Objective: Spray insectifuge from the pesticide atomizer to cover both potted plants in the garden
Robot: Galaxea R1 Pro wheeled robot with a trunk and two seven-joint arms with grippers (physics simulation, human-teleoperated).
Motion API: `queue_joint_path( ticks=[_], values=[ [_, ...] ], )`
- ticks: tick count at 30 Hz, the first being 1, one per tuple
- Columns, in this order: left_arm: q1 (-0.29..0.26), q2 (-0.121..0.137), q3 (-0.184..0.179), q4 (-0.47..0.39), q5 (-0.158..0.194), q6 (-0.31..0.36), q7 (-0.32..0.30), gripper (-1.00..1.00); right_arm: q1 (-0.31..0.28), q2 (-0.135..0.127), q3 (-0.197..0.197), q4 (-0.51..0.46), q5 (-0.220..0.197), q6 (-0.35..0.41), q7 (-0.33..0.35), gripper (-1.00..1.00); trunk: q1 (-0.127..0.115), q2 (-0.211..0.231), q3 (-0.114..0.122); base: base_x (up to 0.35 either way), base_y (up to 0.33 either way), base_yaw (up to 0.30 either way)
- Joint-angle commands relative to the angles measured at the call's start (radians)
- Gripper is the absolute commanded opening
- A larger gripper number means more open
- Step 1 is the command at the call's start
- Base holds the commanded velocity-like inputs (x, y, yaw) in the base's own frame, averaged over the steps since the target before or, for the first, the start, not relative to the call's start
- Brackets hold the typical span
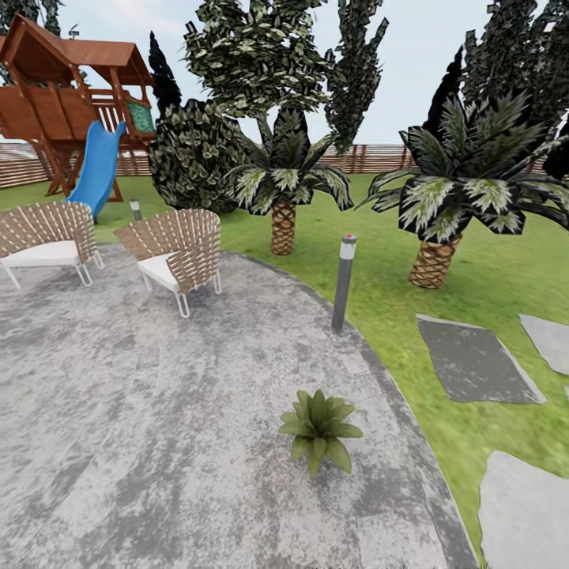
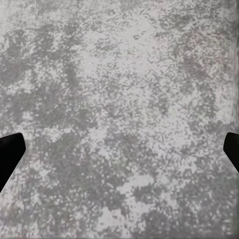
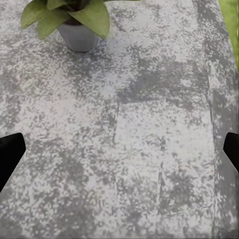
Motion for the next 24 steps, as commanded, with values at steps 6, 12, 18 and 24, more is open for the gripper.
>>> queue_joint_path(
  ticks=[6,12,18,24],
  values=[
    [0.0,-0.001,-0.001,0.0,0.0,-0.002,0.0,1.0,-0.001,0.0,-0.001,0.001,0.0,-0.003,0.0,1.0,0.023,-0.043,-0.02,0.0,0.0,-0.267],
    [0.0,-0.001,-0.002,0.001,-0.001,-0.002,0.003,1.0,-0.001,0.0,-0.001,0.001,0.0,-0.003,-0.001,1.0,0.046,-0.085,-0.039,0.0,0.0,-0.267],
    [0.0,-0.001,0.0,0.002,-0.001,-0.002,0.006,1.0,-0.001,0.0,-0.001,0.001,0.0,-0.003,-0.001,1.0,0.069,-0.127,-0.057,0.0,0.0,-0.267],
    [0.0,-0.001,0.0,0.002,-0.001,-0.002,0.006,1.0,-0.001,0.0,-0.001,0.001,0.0,-0.003,-0.001,1.0,0.092,-0.169,-0.076,0.0,0.0,-0.267]
  ],
)
